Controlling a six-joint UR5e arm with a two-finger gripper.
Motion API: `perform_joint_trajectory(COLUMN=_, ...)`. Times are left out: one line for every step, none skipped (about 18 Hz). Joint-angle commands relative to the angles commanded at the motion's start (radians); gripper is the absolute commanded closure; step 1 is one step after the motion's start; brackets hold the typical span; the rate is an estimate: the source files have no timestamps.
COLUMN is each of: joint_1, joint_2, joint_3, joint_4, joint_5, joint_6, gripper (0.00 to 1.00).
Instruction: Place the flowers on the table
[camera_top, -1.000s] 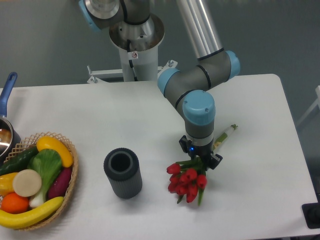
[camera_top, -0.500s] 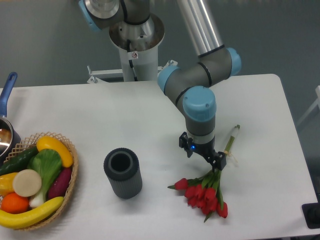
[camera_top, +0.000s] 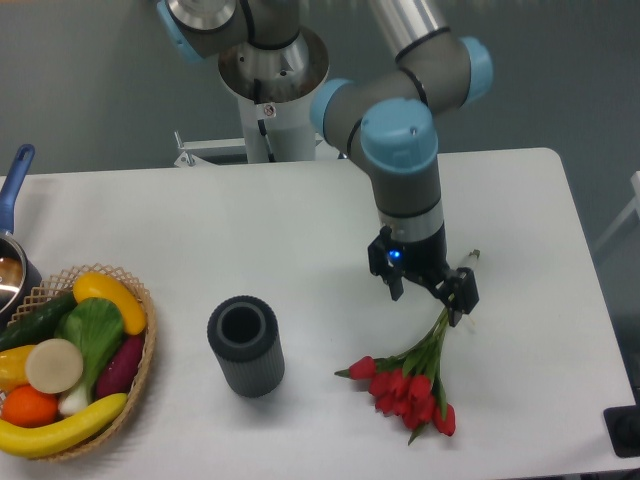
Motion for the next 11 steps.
perform_joint_trajectory(joint_1=0.005, joint_2=0.006, joint_3=0.015, joint_4=-0.029, joint_5=0.002, joint_6=0.020, gripper=0.00)
perform_joint_trajectory(joint_1=0.011, joint_2=0.015, joint_3=0.032, joint_4=-0.063, joint_5=0.002, joint_6=0.043, gripper=0.00)
perform_joint_trajectory(joint_1=0.024, joint_2=0.029, joint_3=0.038, joint_4=-0.100, joint_5=0.000, joint_6=0.064, gripper=0.00)
perform_joint_trajectory(joint_1=0.050, joint_2=0.052, joint_3=0.038, joint_4=-0.124, joint_5=-0.014, joint_6=0.092, gripper=0.00)
perform_joint_trajectory(joint_1=0.078, joint_2=0.069, joint_3=0.037, joint_4=-0.143, joint_5=-0.052, joint_6=0.129, gripper=0.00)
perform_joint_trajectory(joint_1=0.103, joint_2=0.081, joint_3=0.037, joint_4=-0.161, joint_5=-0.081, joint_6=0.168, gripper=0.00)
perform_joint_trajectory(joint_1=0.127, joint_2=0.098, joint_3=0.032, joint_4=-0.178, joint_5=-0.092, joint_6=0.207, gripper=0.00)
perform_joint_trajectory(joint_1=0.149, joint_2=0.110, joint_3=0.028, joint_4=-0.193, joint_5=-0.094, joint_6=0.245, gripper=0.00)
perform_joint_trajectory(joint_1=0.166, joint_2=0.117, joint_3=0.020, joint_4=-0.204, joint_5=-0.104, joint_6=0.279, gripper=0.00)
perform_joint_trajectory(joint_1=0.185, joint_2=0.121, joint_3=0.016, joint_4=-0.212, joint_5=-0.118, joint_6=0.313, gripper=0.00)
perform_joint_trajectory(joint_1=0.208, joint_2=0.123, joint_3=0.006, joint_4=-0.212, joint_5=-0.124, joint_6=0.342, gripper=0.00)
